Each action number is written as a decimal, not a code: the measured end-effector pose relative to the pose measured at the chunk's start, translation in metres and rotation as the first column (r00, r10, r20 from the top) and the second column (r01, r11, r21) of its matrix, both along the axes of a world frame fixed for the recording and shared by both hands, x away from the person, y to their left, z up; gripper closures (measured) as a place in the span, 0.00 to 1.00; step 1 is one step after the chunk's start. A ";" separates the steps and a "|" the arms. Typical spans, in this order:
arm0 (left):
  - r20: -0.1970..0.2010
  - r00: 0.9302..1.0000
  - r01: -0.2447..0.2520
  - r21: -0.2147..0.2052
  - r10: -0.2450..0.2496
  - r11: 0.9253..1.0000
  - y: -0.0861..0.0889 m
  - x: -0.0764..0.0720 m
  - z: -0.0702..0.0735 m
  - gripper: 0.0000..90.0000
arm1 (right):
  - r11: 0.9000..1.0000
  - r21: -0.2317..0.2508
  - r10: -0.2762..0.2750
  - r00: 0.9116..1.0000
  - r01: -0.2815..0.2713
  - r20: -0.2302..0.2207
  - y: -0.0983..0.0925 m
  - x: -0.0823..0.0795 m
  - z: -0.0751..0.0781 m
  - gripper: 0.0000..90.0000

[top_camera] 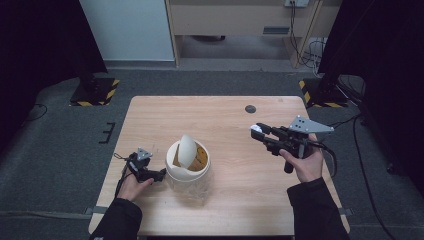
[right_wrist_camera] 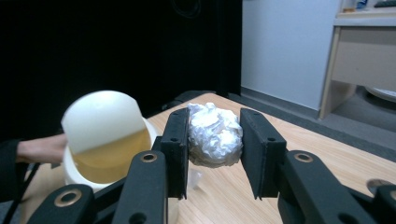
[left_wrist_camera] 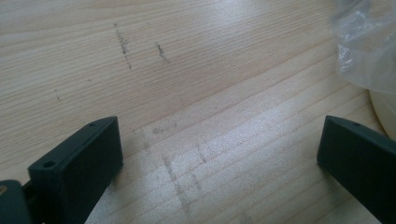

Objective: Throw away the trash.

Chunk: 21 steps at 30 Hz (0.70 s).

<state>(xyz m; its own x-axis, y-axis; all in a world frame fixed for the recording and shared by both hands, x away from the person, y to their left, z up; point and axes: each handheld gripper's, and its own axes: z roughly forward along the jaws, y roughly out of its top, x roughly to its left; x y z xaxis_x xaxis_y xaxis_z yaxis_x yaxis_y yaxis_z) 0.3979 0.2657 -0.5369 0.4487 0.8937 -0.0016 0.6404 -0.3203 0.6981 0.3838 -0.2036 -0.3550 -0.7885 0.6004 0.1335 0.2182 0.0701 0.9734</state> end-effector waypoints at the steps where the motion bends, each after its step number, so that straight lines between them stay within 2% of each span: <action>1: 0.000 1.000 0.000 0.000 0.000 1.000 0.000 0.000 0.000 0.00 | 1.000 0.013 0.012 1.000 -0.012 0.001 0.002 -0.001 0.001 0.71; 2: 0.000 1.000 0.000 0.000 0.000 1.000 0.000 0.000 0.000 0.00 | 0.999 0.024 0.022 1.000 -0.022 -0.001 0.004 -0.001 0.002 0.71; 9: 0.000 1.000 0.000 0.000 0.000 1.000 0.000 0.000 0.000 0.00 | 0.998 0.006 0.065 0.998 -0.065 0.007 0.023 0.000 0.003 0.71; 21: 0.000 1.000 0.000 0.000 0.000 1.000 0.000 0.000 0.000 0.00 | 0.988 -0.017 0.154 0.988 -0.154 0.000 0.058 0.002 0.000 0.71</action>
<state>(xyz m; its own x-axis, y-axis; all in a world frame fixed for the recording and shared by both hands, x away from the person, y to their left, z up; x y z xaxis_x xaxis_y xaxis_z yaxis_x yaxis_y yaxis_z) 0.3979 0.2657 -0.5369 0.4486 0.8938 -0.0017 0.6403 -0.3200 0.6983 0.3860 -0.1461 -0.3545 -0.8718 0.4741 0.1229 0.2019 0.1192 0.9721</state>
